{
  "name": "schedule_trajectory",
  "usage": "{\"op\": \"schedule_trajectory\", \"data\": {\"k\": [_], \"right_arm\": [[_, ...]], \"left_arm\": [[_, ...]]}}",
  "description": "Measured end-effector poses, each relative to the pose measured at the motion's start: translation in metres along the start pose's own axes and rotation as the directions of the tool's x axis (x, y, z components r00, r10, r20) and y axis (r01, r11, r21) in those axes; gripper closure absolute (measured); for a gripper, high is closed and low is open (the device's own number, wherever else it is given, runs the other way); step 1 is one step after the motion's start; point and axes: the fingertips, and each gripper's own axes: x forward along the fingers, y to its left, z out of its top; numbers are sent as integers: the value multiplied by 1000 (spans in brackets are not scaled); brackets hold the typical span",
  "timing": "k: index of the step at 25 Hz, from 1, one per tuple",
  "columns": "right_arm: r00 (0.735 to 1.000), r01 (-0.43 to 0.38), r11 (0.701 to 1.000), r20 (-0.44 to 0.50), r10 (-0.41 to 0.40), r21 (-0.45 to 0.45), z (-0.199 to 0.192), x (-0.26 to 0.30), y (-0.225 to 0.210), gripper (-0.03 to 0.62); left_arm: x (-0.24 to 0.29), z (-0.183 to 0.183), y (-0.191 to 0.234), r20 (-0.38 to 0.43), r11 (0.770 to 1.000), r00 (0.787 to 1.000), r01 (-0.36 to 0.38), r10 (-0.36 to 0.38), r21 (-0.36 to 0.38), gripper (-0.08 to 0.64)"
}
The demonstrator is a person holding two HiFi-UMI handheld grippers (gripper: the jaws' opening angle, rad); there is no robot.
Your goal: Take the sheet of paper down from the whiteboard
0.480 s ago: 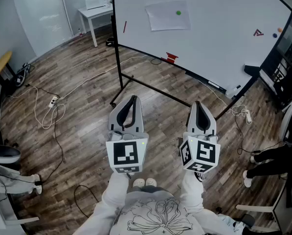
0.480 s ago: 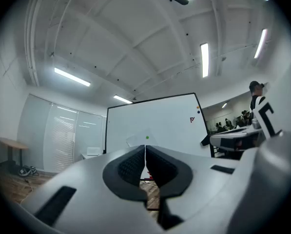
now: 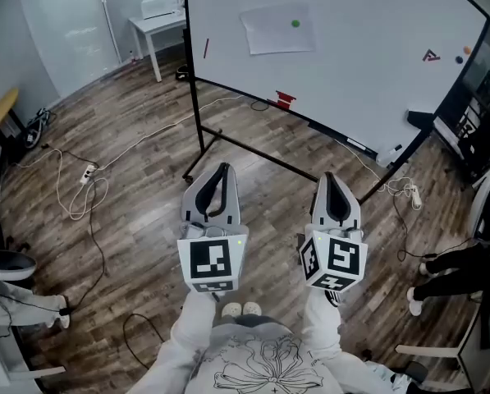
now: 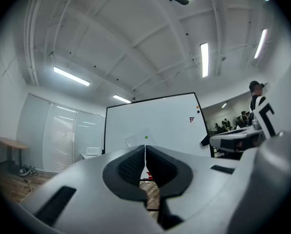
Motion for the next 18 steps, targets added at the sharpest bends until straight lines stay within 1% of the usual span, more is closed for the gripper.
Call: {"op": "schedule_trajectory", "data": {"k": [6, 12, 18], "right_arm": [[1000, -26, 1000, -9, 26, 4, -8, 16, -13, 588], [997, -69, 998, -33, 69, 3, -22, 29, -20, 586], [995, -76, 997, -56, 77, 21, -35, 59, -31, 586]], "left_arm": [[17, -5, -10, -2, 1000, 1000, -16, 16, -1, 551], [29, -17, -16, -14, 999, 999, -40, 40, -20, 551], [60, -29, -18, -38, 999, 998, -42, 41, -21, 551]]}}
